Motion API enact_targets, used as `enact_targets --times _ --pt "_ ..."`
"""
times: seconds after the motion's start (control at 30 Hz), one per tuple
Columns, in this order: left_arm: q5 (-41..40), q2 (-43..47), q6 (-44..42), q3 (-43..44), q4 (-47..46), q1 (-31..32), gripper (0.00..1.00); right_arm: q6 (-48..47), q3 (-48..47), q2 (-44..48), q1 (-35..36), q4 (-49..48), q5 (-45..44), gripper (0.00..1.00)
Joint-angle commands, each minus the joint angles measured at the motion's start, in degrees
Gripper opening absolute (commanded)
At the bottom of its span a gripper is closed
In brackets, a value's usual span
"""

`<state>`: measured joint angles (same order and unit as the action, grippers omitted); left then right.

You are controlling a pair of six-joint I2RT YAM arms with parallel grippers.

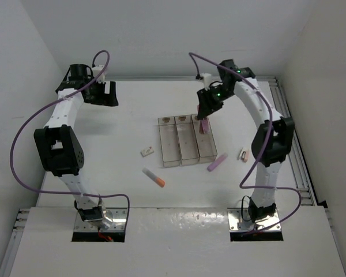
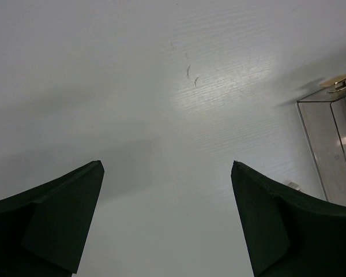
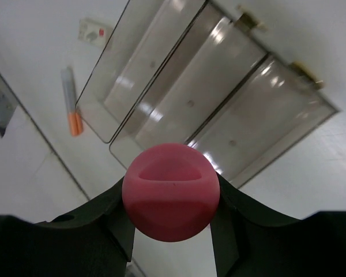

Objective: Sort the stationery into containers
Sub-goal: Place the stationery in the storage box, then pick up the stationery from the center of the board.

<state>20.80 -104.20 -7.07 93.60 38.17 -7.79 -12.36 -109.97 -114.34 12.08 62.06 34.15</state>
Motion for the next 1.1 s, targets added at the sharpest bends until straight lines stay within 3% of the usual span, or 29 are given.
enact_targets --times 0.0,0.47,0.5,0.53,0.63,0.73,0.93,1.07 --pt "2.5 1.0 -0.7 1.8 0.4 -1.3 0.99 2.9 -3.5 -3.0 1.4 8.3 1.2 0.0" --pt "7.2 7.5 -6.6 -6.9 0.2 -2.1 1.0 5.0 3.4 -7.6 5.3 5.4 -7.0 0.02" --pt "8.3 7.9 -8.2 -7.2 0.4 -2.0 1.0 5.1 3.6 -7.6 5.3 5.0 -7.5 0.06" --pt "8.6 8.6 -8.8 -8.1 0.5 -1.9 1.0 5.4 3.8 -7.7 5.2 4.9 -7.9 0.2" --pt "9.2 10.6 -11.8 -10.3 0.8 -0.6 1.0 6.5 3.3 -7.9 5.3 4.2 -9.0 0.45" --pt "9.1 12.9 -15.9 -12.6 1.8 1.2 1.0 7.1 2.2 -7.0 5.4 4.2 -9.9 0.57" --pt "6.2 20.2 -25.3 -21.6 2.2 9.4 0.99 8.2 1.5 -1.8 5.5 3.8 -10.8 0.67" --pt "6.2 24.2 -26.0 -29.2 -1.0 15.4 0.94 8.8 4.3 4.0 4.1 3.1 -12.3 0.63"
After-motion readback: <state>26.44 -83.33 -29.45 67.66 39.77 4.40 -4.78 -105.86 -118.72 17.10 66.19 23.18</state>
